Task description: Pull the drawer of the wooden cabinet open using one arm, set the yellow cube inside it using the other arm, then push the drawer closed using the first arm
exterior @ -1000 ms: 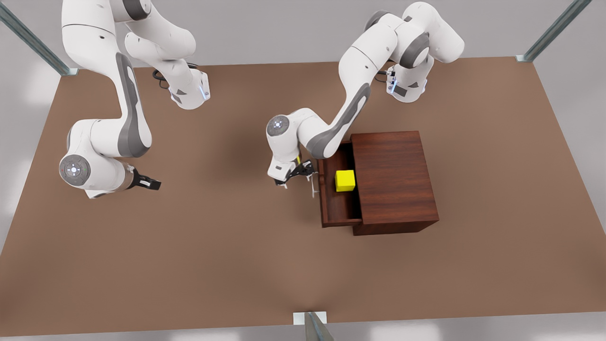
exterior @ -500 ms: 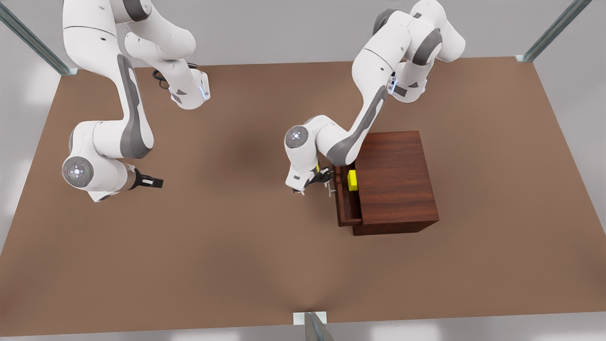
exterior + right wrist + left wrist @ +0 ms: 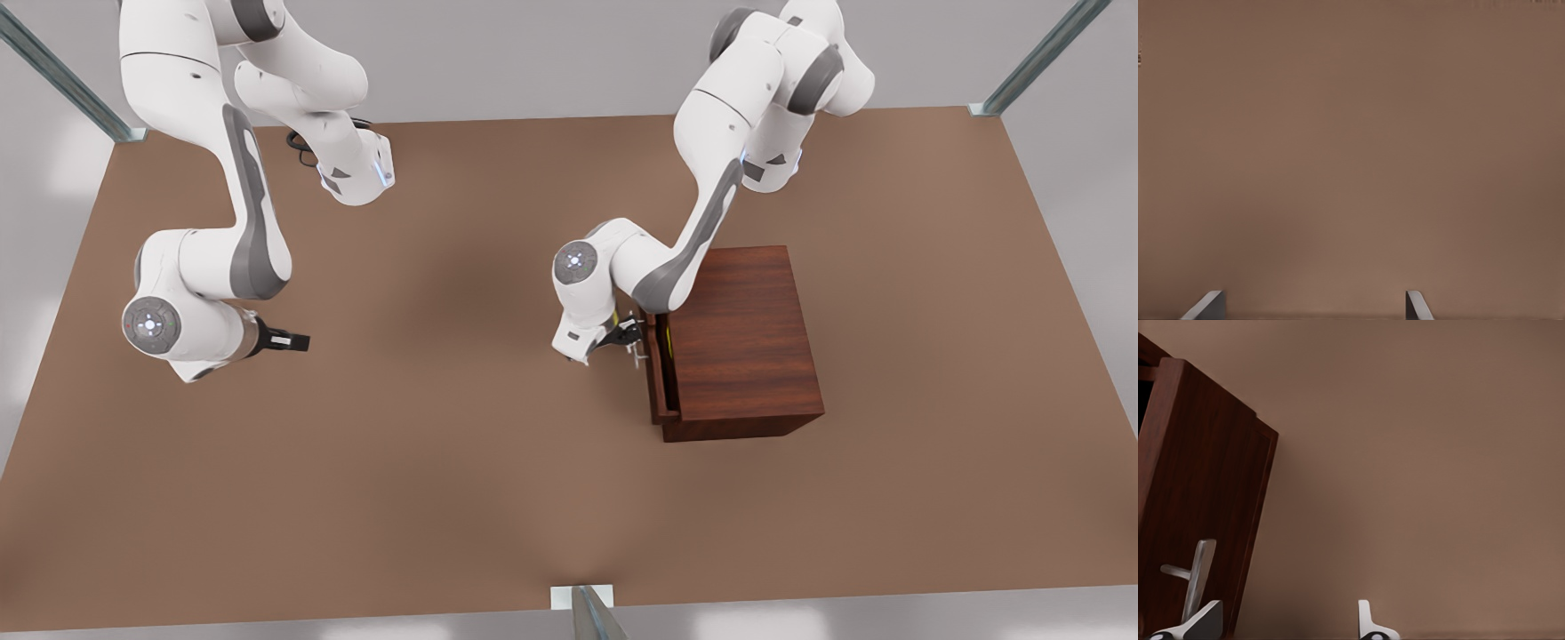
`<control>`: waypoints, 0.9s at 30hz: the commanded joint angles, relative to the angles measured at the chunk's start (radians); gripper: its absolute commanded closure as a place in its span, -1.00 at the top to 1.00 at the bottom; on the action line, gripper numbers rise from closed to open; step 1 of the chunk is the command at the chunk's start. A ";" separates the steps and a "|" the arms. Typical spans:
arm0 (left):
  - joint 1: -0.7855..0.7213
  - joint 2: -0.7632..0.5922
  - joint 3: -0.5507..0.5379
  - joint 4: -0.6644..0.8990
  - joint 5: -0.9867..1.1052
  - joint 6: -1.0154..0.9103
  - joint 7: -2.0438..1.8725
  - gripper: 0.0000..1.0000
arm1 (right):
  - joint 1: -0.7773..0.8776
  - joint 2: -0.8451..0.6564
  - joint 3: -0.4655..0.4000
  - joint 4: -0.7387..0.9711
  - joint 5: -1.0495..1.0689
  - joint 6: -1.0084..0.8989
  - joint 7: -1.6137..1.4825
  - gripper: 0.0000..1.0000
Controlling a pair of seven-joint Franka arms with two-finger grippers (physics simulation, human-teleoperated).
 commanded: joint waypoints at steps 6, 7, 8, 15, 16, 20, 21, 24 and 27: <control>0.008 -0.019 0.014 -0.035 0.005 -0.001 0.163 1.00 | 0.001 0.005 0.002 0.002 0.001 0.010 -0.021 1.00; 0.008 -0.023 0.014 -0.040 0.005 -0.005 0.184 1.00 | 0.001 0.005 0.002 0.002 -0.001 0.010 -0.021 1.00; 0.008 -0.026 0.020 -0.048 0.005 -0.005 0.192 1.00 | 0.001 0.005 0.002 0.000 -0.001 0.010 -0.021 1.00; 0.008 -0.051 0.035 -0.087 0.020 -0.013 0.262 1.00 | 0.001 0.005 0.002 0.000 -0.001 0.010 -0.021 1.00; 0.008 -0.052 0.035 -0.087 0.020 -0.018 0.273 1.00 | 0.001 0.005 0.002 0.000 -0.001 0.010 -0.021 1.00; 0.025 -0.048 0.040 0.130 -0.093 -0.246 0.139 1.00 | 0.001 0.005 0.002 0.002 -0.001 0.010 -0.021 1.00; 0.038 -0.054 0.061 0.170 -0.106 -0.252 0.080 1.00 | 0.001 0.005 0.002 0.002 -0.001 0.010 -0.021 1.00; 0.273 -0.248 0.065 0.170 -0.136 -0.383 0.553 1.00 | 0.001 0.005 0.002 0.002 -0.001 0.009 -0.021 1.00; 0.663 -0.350 0.060 0.131 -0.345 -0.515 1.227 1.00 | 0.001 0.005 0.002 0.003 -0.001 0.009 -0.021 1.00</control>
